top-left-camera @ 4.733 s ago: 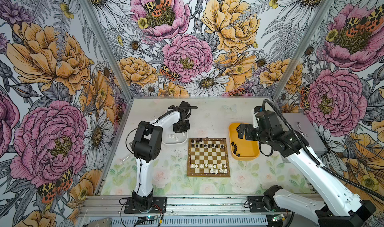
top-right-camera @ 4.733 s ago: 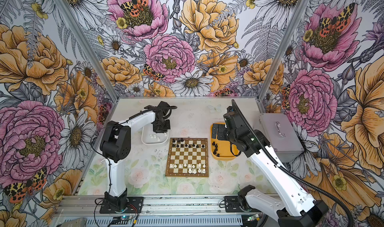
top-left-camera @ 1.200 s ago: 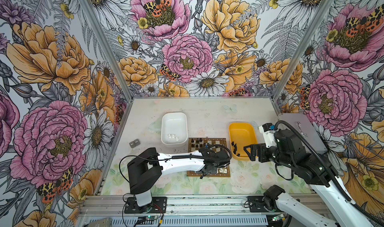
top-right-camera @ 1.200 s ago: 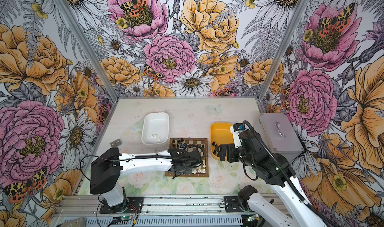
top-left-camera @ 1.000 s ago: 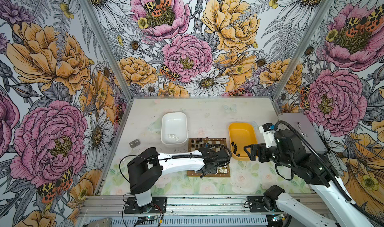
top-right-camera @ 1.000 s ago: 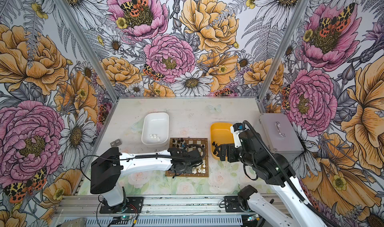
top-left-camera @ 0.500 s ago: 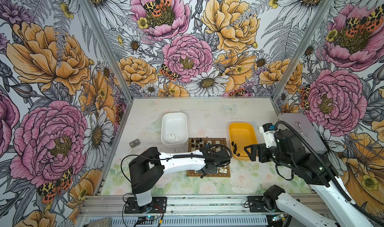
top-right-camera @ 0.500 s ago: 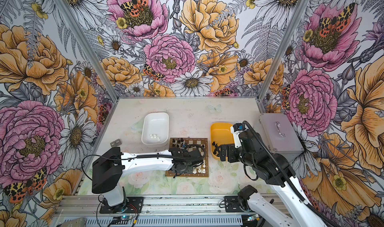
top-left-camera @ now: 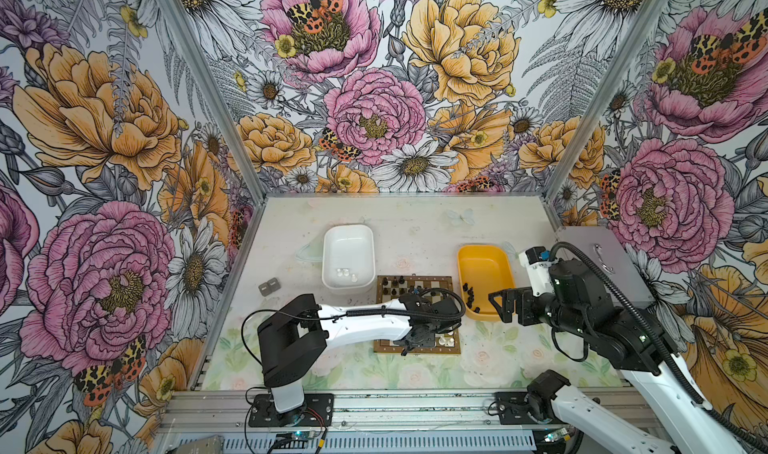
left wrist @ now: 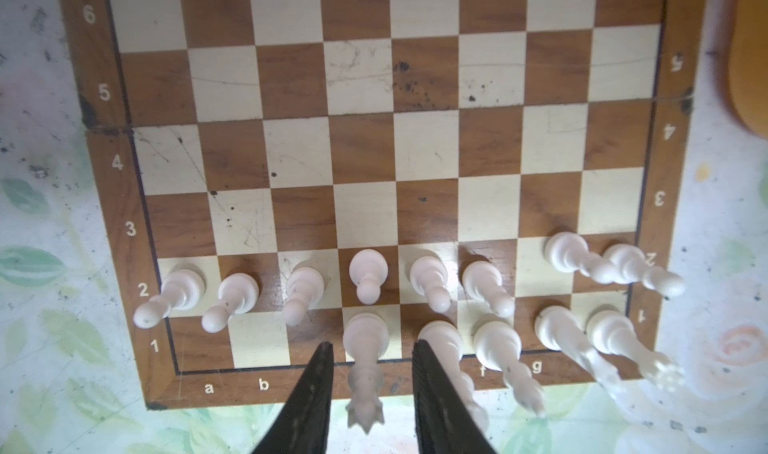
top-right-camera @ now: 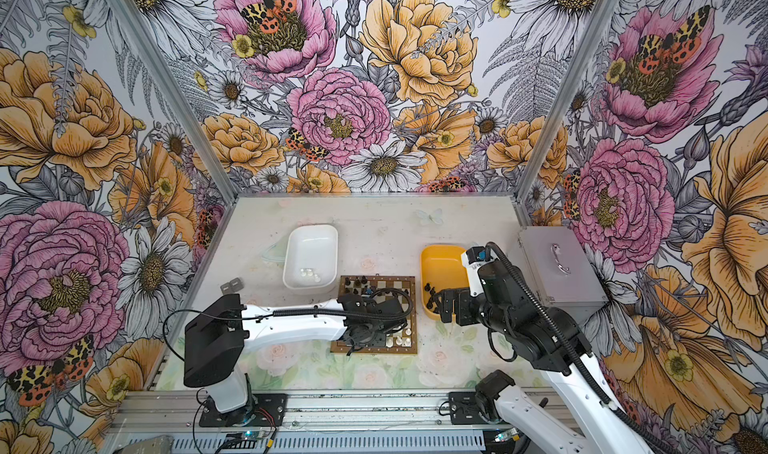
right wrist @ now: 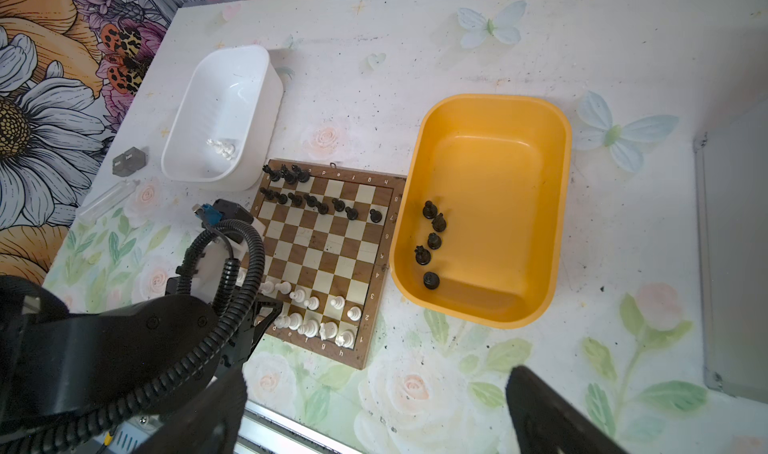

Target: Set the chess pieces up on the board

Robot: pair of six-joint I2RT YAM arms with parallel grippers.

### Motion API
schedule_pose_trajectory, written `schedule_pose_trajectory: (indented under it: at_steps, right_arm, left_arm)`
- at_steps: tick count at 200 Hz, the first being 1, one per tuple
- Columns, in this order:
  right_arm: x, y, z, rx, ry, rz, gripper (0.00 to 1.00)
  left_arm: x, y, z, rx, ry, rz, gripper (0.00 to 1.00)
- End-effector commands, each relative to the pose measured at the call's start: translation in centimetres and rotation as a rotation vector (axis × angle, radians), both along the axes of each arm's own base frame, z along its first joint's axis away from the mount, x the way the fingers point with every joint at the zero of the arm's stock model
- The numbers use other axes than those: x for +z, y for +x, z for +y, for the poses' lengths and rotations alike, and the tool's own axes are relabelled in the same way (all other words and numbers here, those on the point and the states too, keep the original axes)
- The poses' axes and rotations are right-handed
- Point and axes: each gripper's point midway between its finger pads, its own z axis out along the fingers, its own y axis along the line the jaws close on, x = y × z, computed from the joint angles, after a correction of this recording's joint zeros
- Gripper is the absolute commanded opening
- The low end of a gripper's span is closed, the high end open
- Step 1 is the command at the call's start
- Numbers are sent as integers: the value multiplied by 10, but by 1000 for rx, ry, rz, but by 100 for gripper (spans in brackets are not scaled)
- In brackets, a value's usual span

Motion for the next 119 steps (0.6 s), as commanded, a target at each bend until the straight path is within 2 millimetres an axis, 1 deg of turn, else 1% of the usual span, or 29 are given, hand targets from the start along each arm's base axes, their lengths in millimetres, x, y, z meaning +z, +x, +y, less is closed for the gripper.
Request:
schedule_pose_trajectory:
  at_steps: [1,47,69,80,95,119]
  right_arm:
    - [-1,-1,-2,-5,-9,-4,100]
    - [1,2,-2,-8,-14,-8,100]
    - [2,4,-1,-12,-17,-10,100]
    - [3,7,1,-9,-12,-14,100]
    - [6,11,5,-3,-3,-17,100]
    - [14,24,21,25,38,-16,100]
  left_arm:
    - [19,5,-1,14,-52,-26,36]
    - [30,6,11,28,-38,-51,36]
    - [43,10,18,40,-45,-74,35]
    - [52,14,22,47,-47,-90,35]
    - [66,25,32,72,-54,-111,35]
    - [86,46,56,137,-65,-137,35]
